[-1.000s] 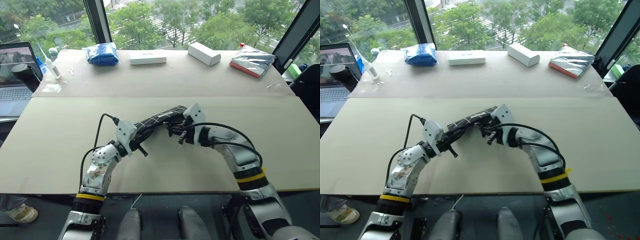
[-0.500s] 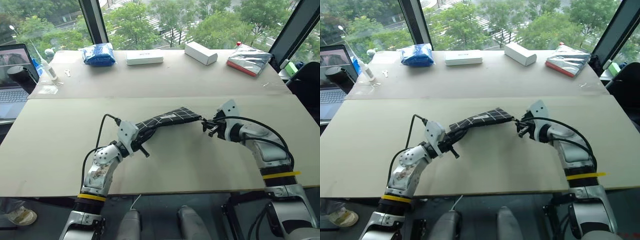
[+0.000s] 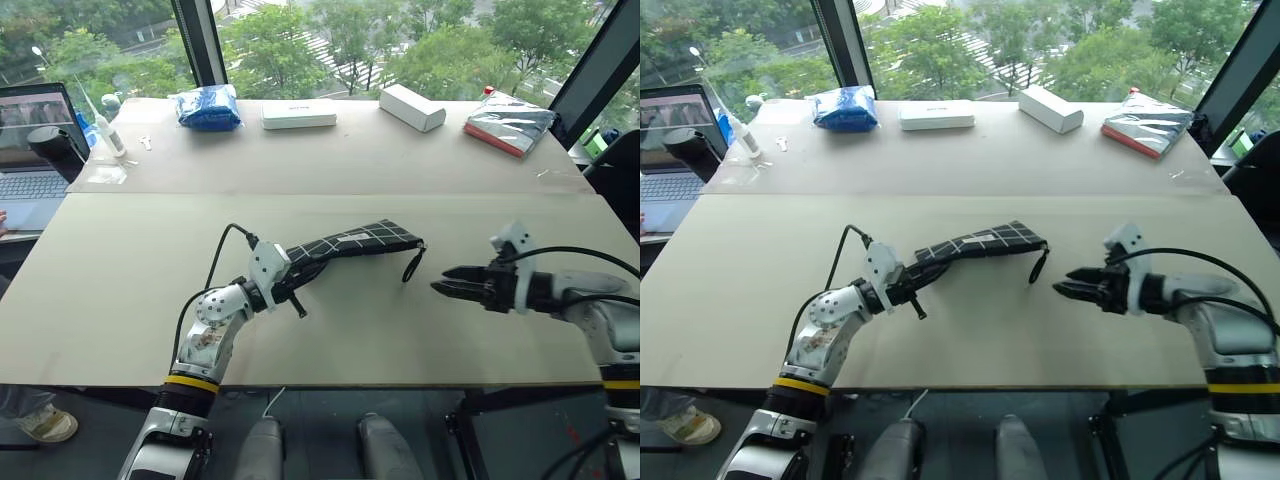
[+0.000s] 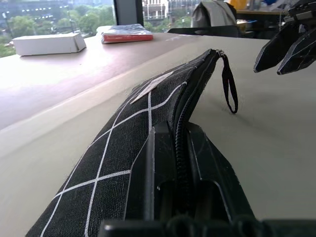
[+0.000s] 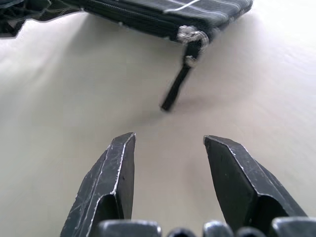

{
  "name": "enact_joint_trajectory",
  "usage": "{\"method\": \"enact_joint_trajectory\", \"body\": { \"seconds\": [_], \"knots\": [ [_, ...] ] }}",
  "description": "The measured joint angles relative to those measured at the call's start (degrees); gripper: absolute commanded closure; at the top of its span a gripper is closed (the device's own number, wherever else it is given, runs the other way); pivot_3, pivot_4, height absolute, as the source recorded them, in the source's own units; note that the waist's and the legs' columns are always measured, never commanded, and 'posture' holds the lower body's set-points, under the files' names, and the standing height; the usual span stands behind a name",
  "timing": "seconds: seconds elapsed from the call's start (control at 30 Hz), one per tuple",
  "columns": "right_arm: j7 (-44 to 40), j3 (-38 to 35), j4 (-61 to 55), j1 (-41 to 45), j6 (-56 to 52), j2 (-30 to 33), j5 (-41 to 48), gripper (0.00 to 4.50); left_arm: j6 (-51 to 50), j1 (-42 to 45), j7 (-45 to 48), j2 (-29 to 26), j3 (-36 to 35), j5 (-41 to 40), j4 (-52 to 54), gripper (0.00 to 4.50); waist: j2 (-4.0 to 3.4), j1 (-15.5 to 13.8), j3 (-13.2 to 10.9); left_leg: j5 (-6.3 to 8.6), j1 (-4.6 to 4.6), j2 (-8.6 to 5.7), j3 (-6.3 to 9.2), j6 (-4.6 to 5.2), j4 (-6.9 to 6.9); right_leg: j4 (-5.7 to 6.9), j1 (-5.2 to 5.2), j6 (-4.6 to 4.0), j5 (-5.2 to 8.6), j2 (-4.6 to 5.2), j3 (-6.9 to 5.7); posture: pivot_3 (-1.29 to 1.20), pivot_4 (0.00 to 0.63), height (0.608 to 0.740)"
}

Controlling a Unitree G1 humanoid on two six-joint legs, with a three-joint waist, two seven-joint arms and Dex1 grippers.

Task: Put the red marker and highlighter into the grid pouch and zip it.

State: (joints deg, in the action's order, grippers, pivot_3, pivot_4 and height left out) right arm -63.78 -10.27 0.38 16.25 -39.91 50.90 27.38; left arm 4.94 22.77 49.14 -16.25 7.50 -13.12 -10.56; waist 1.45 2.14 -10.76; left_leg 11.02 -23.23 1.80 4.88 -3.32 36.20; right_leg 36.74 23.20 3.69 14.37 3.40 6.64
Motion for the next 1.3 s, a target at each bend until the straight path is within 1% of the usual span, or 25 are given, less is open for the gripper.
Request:
{"method": "enact_joint_trajectory", "body": {
  "seconds": [0.13, 0.2, 0.27, 0.3, 0.37, 0.4, 0.47, 0.5, 0.53, 0.6, 0.7, 0.73, 0.8, 0.83, 0.87, 0.93, 0.97, 1.07, 1.13, 1.3],
  "knots": [
    [-3.9, -6.3, -1.5, -6.3, 4.3, 2.1, 1.3, 2.02, 4.3, 2.0, 5.5, -2.0, 1.7, 1.0, -2.4, 4.50, 0.00, 0.6, 0.0, 0.01, 0.06, 0.01, -0.03, 0.01, -0.02, 0.00, -0.01, 0.01, 0.01, -0.01, 0.05, 0.00, 0.150, 0.740],
    [-4.4, -7.0, -2.0, -8.4, 5.7, 1.9, 1.6, 2.02, 6.9, 2.4, 7.9, -2.8, 2.6, 1.8, -3.6, 4.50, 0.00, 0.7, 0.0, 0.01, 0.06, 0.00, -0.04, 0.01, -0.01, 0.01, -0.01, 0.02, 0.01, -0.01, 0.07, 0.00, 0.150, 0.740],
    [-3.9, -7.1, -2.2, -8.7, 6.3, 0.8, 2.1, 2.02, 9.6, 3.1, 9.1, -3.4, 3.6, 3.3, -5.9, 4.50, 0.00, 0.6, 0.0, 0.00, 0.06, 0.00, -0.04, 0.01, 0.01, 0.01, -0.02, 0.03, 0.01, -0.01, 0.09, 0.00, 0.150, 0.740],
    [-3.1, -7.1, -2.4, -8.6, 6.8, 0.0, 2.1, 1.97, 10.8, 3.7, 9.1, -3.7, 4.2, 4.5, -7.4, 3.66, 0.00, 0.5, 0.0, 0.00, 0.07, 0.00, -0.04, 0.01, 0.03, 0.02, -0.04, 0.04, 0.02, -0.01, 0.08, 0.00, 0.150, 0.740],
    [-1.6, -7.1, -3.2, -8.7, 7.5, -1.5, 2.1, 1.97, 11.5, 4.1, 9.1, -4.0, 4.5, 6.0, -9.7, 3.10, 0.00, 0.4, 0.0, 0.00, 0.05, -0.01, -0.04, 0.01, 0.03, 0.01, -0.03, 0.22, 0.13, -0.01, 0.09, 0.00, 0.150, 0.740],
    [-0.9, -7.1, -3.2, -8.6, 7.7, -1.9, 2.1, 1.97, 11.3, 4.1, 9.2, -4.0, 4.6, 6.1, -10.1, 2.61, 0.00, 0.4, 0.0, 0.00, 0.03, -0.01, -0.04, 0.01, 0.03, 0.00, -0.02, 0.23, 0.13, -0.01, 0.10, 0.00, 0.150, 0.740],
    [0.2, -7.1, -3.2, -8.6, 8.1, -2.3, 2.1, 1.97, 11.2, 4.1, 9.6, -3.9, 4.7, 6.0, -10.2, 1.91, 0.00, 0.3, 0.0, 0.01, 0.01, -0.02, -0.04, 0.01, 0.03, 0.00, -0.02, 0.23, 0.13, 0.01, 0.09, 0.00, 0.150, 0.740],
    [0.4, -7.0, -3.2, -8.6, 8.2, -2.4, 2.1, 1.97, 11.2, 4.1, 9.6, -3.8, 4.7, 6.0, -10.1, 1.48, 0.00, 0.2, 0.0, 0.00, 0.01, -0.02, -0.04, 0.01, 0.04, 0.01, -0.02, 0.23, 0.13, 0.01, 0.09, 0.00, 0.150, 0.740],
    [0.6, -6.9, -3.2, -8.5, 8.3, -2.4, 2.1, 1.97, 10.0, 3.6, 8.9, -3.6, 4.4, 5.7, -8.9, 1.28, 0.01, 0.2, 0.0, 0.00, 0.02, -0.01, -0.04, 0.01, 0.04, 0.01, -0.02, 0.23, 0.13, 0.01, 0.09, 0.00, 0.150, 0.740],
    [0.7, -6.5, -2.7, -8.0, 8.6, -2.4, 2.0, 1.97, 5.8, 2.1, 7.7, -3.0, 3.4, 3.4, -5.1, 1.28, 0.01, 0.3, 0.0, 0.01, 0.02, -0.01, -0.04, 0.01, 0.04, 0.03, -0.02, 0.24, 0.13, 0.01, 0.09, 0.00, 0.150, 0.740],
    [0.9, -6.1, 0.0, -6.2, 9.6, -2.3, 1.4, 1.97, -8.6, -1.5, 4.7, -2.9, 0.1, -5.7, 6.9, 1.28, 0.00, 0.5, 0.0, 0.01, 0.07, 0.02, -0.03, 0.01, 0.02, 0.10, -0.02, 0.23, 0.13, 0.00, 0.10, 0.00, 0.150, 0.740],
    [1.0, -6.0, 0.7, -5.6, 9.9, -2.3, 0.9, 1.97, -12.6, -2.1, 3.4, -3.2, -1.2, -8.0, 9.9, 1.28, 0.00, 0.5, 0.0, 0.01, 0.08, 0.03, -0.03, 0.01, 0.03, 0.12, -0.01, 0.23, 0.13, -0.01, 0.09, 0.00, 0.150, 0.740],
    [1.1, -6.0, 1.4, -5.3, 10.3, -2.3, 0.8, 1.97, -17.2, -2.8, 1.6, -4.0, -3.1, -10.5, 13.2, 1.28, 0.00, 0.5, 0.0, 0.01, 0.11, 0.02, -0.03, 0.01, 0.03, 0.13, -0.03, 0.25, 0.14, -0.01, 0.09, 0.00, 0.150, 0.740],
    [1.1, -6.0, 2.0, -5.1, 10.6, -2.3, 0.8, 1.97, -21.9, -3.8, -0.9, -4.6, -4.8, -12.3, 16.2, 1.28, 0.00, 0.5, 0.0, 0.01, 0.10, 0.01, -0.03, 0.01, 0.03, 0.11, -0.03, 0.26, 0.14, -0.01, 0.10, 0.00, 0.150, 0.740],
    [1.1, -6.0, 2.3, -5.0, 10.6, -2.4, 0.8, 1.97, -24.0, -4.5, -2.2, -5.0, -5.6, -13.1, 17.5, 1.28, 0.00, 0.5, 0.0, 0.01, 0.09, 0.02, -0.03, 0.01, 0.04, 0.11, -0.03, 0.26, 0.14, -0.01, 0.10, 0.00, 0.150, 0.740],
    [1.2, -6.0, 3.6, -4.1, 10.9, -2.4, 0.8, 1.97, -30.5, -7.2, -7.1, -6.2, -9.1, -15.4, 21.7, 1.28, 0.00, 0.6, 0.0, 0.01, 0.09, 0.02, -0.03, 0.01, 0.04, 0.10, -0.03, 0.25, 0.14, -0.01, 0.11, 0.00, 0.150, 0.740],
    [1.2, -6.1, 4.3, -3.7, 11.2, -2.5, 0.9, 1.97, -33.9, -9.4, -8.4, -7.4, -11.8, -18.1, 24.0, 1.28, 0.01, 0.6, 0.0, 0.01, 0.10, 0.04, -0.03, 0.02, 0.02, 0.11, -0.01, 0.25, 0.14, -0.02, 0.11, 0.00, 0.150, 0.740],
    [1.3, -6.2, 6.7, -3.3, 12.0, -2.7, 0.8, 1.97, -37.2, -14.3, -9.4, -10.1, -17.7, -21.7, 26.5, 1.28, 0.00, 0.6, 0.0, 0.01, 0.13, 0.04, -0.05, 0.02, 0.00, 0.11, -0.02, 0.24, 0.15, -0.02, 0.11, 0.00, 0.150, 0.740],
    [1.4, -6.2, 8.8, -3.1, 12.3, -2.7, 0.5, 1.97, -37.5, -17.7, -10.0, -11.7, -21.2, -22.0, 26.7, 1.28, 0.00, 0.6, 0.0, 0.01, 0.14, 0.04, -0.06, 0.02, 0.01, 0.09, -0.03, 0.23, 0.15, -0.02, 0.11, 0.00, 0.150, 0.740],
    [1.5, -6.0, 14.0, -1.1, 14.7, -3.1, -0.8, 1.97, -38.1, -23.8, -13.8, -11.9, -28.2, -22.9, 26.9, 1.28, 0.00, 0.3, 0.0, 0.02, 0.10, 0.04, -0.09, 0.01, 0.06, 0.04, -0.04, 0.23, 0.15, -0.01, 0.13, 0.00, 0.150, 0.740]
  ]
}}
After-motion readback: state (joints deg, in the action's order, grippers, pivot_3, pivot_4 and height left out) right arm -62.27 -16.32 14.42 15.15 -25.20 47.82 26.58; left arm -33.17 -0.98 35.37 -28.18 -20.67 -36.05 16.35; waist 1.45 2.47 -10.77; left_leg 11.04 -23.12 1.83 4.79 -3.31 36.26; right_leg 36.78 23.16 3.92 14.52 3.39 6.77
